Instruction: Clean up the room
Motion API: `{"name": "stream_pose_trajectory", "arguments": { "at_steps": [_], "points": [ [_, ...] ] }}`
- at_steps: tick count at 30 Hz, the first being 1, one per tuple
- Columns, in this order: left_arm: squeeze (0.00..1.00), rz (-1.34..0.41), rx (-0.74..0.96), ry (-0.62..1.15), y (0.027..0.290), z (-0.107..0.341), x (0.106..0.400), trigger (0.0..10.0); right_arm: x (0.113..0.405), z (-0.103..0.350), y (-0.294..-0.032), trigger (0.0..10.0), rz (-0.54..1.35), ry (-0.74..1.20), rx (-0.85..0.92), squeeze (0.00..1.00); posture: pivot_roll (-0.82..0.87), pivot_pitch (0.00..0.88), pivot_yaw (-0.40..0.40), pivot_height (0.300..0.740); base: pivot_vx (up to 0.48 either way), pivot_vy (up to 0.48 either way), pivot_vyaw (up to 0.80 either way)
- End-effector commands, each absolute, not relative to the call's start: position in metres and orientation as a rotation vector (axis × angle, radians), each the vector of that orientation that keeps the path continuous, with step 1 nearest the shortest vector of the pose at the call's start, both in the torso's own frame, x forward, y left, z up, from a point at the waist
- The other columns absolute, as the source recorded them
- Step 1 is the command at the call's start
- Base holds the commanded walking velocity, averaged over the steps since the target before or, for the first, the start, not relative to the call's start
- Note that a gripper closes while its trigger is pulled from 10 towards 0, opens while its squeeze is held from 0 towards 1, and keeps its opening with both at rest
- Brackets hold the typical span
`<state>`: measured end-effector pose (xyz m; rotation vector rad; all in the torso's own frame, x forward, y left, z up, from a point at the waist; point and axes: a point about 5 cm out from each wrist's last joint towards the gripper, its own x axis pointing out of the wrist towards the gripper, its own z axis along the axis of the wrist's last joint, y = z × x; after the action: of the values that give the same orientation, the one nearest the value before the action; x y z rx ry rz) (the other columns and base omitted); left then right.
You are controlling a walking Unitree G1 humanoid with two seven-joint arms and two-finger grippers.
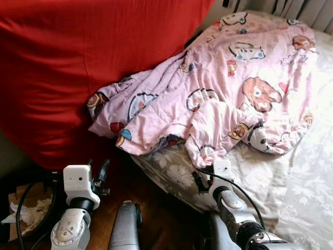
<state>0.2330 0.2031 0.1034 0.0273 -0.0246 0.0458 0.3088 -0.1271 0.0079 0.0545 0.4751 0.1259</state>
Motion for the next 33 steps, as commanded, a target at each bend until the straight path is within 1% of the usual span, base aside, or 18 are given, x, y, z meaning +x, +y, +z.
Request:
{"name": "stream_pose_trajectory", "arguments": {
  "at_steps": [1,6,12,22,26,33],
  "points": [
    [0.00,0.049,0.026,-0.015,0.200,0.104,0.232,10.0,0.308,0.007,-0.126,10.0,0.132,0.478,0.048,0.00,0.21,0.244,-0.037,0.600,0.000,0.000,0.00],
    [0.00,0.061,0.022,-0.015,0.199,0.104,0.232,10.0,0.308,0.007,-0.125,10.0,0.145,0.474,0.043,0.00,0.20,0.238,-0.040,0.600,0.000,0.000,0.00],
    [0.00,0.063,0.021,-0.015,0.199,0.104,0.232,10.0,0.308,0.008,-0.125,10.0,0.161,0.469,0.033,0.00,0.20,0.241,-0.041,0.600,0.257,0.000,0.00],
    [0.00,0.063,0.026,-0.023,0.196,0.108,0.226,10.0,0.319,0.019,-0.112,10.0,0.180,0.448,0.046,0.00,0.22,0.254,-0.048,0.600,0.302,0.000,0.00],
    [0.00,0.063,0.028,-0.028,0.195,0.111,0.223,10.0,0.320,0.020,-0.108,10.0,0.179,0.456,0.041,0.00,0.24,0.262,-0.050,0.600,0.000,0.000,0.00],
    [0.00,0.057,0.028,-0.044,0.191,0.122,0.213,10.0,0.322,0.020,-0.108,10.0,0.148,0.485,-0.008,0.00,0.27,0.282,-0.054,0.600,0.000,0.000,0.00]
  ]
}}
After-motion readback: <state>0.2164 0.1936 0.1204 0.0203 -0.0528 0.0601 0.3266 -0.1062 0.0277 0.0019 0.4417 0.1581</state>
